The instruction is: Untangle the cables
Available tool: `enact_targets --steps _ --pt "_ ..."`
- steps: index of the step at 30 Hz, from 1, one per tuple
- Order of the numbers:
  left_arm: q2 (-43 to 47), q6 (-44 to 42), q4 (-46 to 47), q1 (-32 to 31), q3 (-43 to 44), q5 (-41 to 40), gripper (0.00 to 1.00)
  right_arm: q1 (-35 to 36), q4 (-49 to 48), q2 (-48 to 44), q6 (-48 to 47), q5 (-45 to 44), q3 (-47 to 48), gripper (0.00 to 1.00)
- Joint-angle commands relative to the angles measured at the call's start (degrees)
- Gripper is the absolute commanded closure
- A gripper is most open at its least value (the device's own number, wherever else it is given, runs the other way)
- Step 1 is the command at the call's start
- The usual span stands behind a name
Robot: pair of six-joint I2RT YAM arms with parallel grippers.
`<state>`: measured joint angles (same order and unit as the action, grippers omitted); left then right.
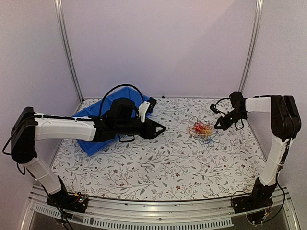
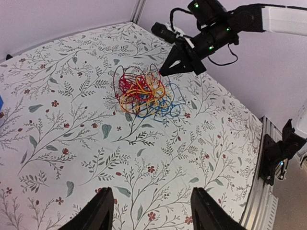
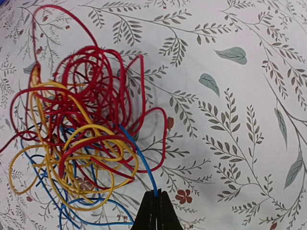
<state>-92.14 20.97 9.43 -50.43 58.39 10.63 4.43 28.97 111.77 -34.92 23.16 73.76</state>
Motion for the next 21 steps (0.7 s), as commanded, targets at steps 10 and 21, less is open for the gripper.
enact_targets --steps 10,21 --pt "-21.15 -2.52 16.48 -7.48 22.79 -4.6 0.39 0.81 15.08 -33.49 1.14 12.92 4.3 1.0" --pt "-42.71 -2.66 26.53 -12.37 46.14 -8.25 0.38 1.97 19.22 -34.6 0.39 21.48 5.83 1.0"
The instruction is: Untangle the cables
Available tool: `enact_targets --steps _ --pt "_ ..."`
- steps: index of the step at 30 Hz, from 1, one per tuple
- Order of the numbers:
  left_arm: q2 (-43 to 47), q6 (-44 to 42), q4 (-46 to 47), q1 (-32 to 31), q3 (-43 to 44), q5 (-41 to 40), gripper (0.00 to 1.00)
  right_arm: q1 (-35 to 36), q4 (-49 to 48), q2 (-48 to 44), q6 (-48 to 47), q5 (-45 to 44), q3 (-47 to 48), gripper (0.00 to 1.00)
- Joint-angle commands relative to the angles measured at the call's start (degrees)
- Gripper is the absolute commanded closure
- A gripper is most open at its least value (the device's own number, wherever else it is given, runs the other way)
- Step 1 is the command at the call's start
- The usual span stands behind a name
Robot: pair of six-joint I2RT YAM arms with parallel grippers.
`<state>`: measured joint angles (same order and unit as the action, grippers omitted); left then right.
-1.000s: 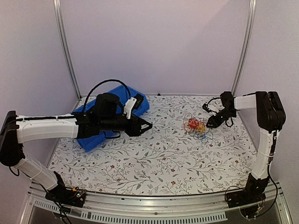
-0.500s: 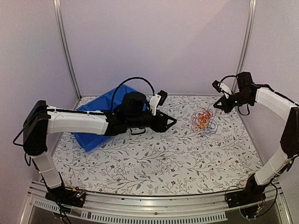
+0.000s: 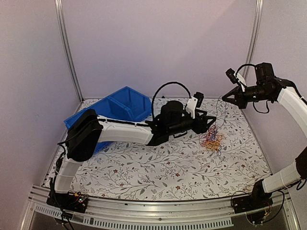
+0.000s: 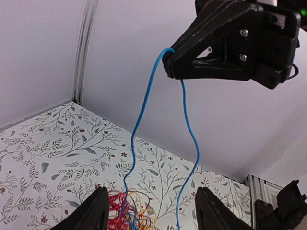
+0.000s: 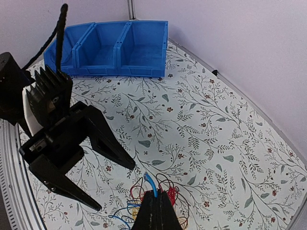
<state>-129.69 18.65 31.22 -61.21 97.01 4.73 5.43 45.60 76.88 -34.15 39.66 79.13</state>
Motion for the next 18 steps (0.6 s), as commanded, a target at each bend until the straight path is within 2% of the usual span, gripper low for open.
enact_targets --steps 1,5,9,12,14,18 --pt "-7.53 -0.46 4.28 -1.73 10.01 -2.76 0.39 1.3 3.16 0.16 -0.63 5.81 0.75 1.0" --pt "-17.09 -0.56 2.25 -1.53 21.53 -4.55 0.44 2.87 4.91 -1.37 -1.18 9.23 1.95 1.0" --pt "-27.68 1.8 0.15 -1.14 32.3 -8.79 0.71 4.56 10.95 -1.79 -3.16 13.61 8.18 1.0" --pt "-33.38 5.66 -1.22 -0.22 37.46 -8.11 0.82 4.67 16.37 -0.64 -4.77 15.29 19.39 1.0" --pt "-34.86 6.01 -1.5 0.0 37.61 -8.59 0.85 4.54 17.29 -0.34 -4.97 14.75 26.43 1.0" --pt "-35.96 6.81 -3.73 0.48 36.21 -9.45 0.84 3.76 16.97 0.59 -3.81 12.13 41.49 1.0"
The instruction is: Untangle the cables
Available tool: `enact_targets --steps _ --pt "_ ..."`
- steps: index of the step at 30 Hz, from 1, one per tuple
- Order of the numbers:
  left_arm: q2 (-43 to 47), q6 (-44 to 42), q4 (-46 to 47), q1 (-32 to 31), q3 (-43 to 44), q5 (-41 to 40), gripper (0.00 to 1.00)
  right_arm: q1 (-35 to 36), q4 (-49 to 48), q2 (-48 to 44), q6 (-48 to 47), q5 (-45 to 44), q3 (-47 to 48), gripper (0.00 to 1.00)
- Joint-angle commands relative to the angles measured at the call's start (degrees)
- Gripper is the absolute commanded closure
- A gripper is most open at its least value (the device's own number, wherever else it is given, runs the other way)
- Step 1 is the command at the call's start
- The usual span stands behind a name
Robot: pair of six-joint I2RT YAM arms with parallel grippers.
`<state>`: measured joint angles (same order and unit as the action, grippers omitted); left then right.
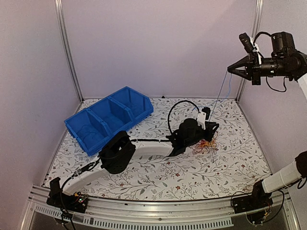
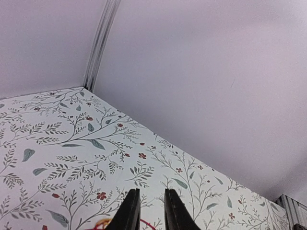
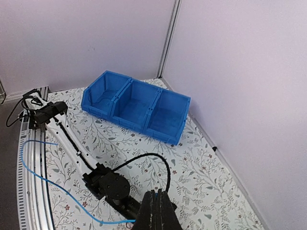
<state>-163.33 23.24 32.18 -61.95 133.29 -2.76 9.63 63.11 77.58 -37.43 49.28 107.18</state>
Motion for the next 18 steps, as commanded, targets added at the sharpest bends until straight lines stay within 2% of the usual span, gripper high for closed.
enact_targets --steps 1,4,8,16,18 --pt "-2.42 2.84 -5.11 1.42 -0.71 -1.4 0.85 -0.75 -0.75 0.3 -0.27 2.32 17.18 1.0" --pt "-2.33 4.21 -5.82 2.06 -2.8 -0.13 0.85 -0.9 -3.66 1.23 1.65 1.53 24.38 1.0" --pt "0.53 3.77 -3.83 2.28 -7.78 0.86 0.85 -0.87 -7.31 0.71 4.77 1.15 26.04 1.0" --pt "4.13 3.35 -3.52 3.66 -11.96 3.77 0.85 -0.98 -10.79 2.02 6.41 -1.61 25.95 1.0" --pt "5.21 3.08 -2.45 3.76 -13.63 4.94 0.82 -0.93 -10.9 2.38 6.23 -2.53 25.35 1.0"
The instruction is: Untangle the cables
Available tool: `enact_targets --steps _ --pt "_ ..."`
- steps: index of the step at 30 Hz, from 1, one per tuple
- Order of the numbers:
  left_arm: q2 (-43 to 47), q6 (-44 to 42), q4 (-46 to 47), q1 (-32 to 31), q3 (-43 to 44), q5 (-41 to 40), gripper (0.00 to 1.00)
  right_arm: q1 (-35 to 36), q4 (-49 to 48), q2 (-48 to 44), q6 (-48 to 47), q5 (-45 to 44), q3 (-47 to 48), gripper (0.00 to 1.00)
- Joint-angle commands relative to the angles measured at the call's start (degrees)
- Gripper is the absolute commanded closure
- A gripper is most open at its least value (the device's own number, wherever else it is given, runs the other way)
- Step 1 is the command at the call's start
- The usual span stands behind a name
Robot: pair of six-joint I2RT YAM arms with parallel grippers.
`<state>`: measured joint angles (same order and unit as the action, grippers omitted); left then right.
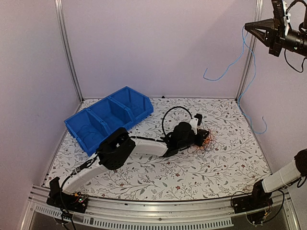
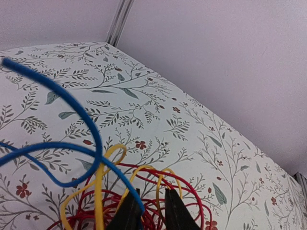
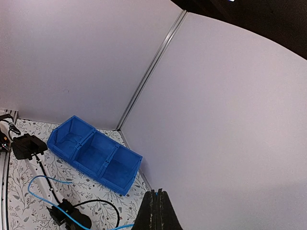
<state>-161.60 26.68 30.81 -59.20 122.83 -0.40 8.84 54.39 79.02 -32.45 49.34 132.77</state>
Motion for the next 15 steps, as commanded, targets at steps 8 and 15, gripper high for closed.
enact_targets --steps 8,15 --pt "18.1 0.9 4.62 0.94 -19.12 1.25 0.57 -0.22 -3.03 -2.18 -0.95 -4.12 -12.77 1.0" --pt "29.65 -1.9 5.25 0.97 -31.8 0.58 0.51 -0.13 -5.22 -4.35 -1.96 -2.76 -25.77 1.0"
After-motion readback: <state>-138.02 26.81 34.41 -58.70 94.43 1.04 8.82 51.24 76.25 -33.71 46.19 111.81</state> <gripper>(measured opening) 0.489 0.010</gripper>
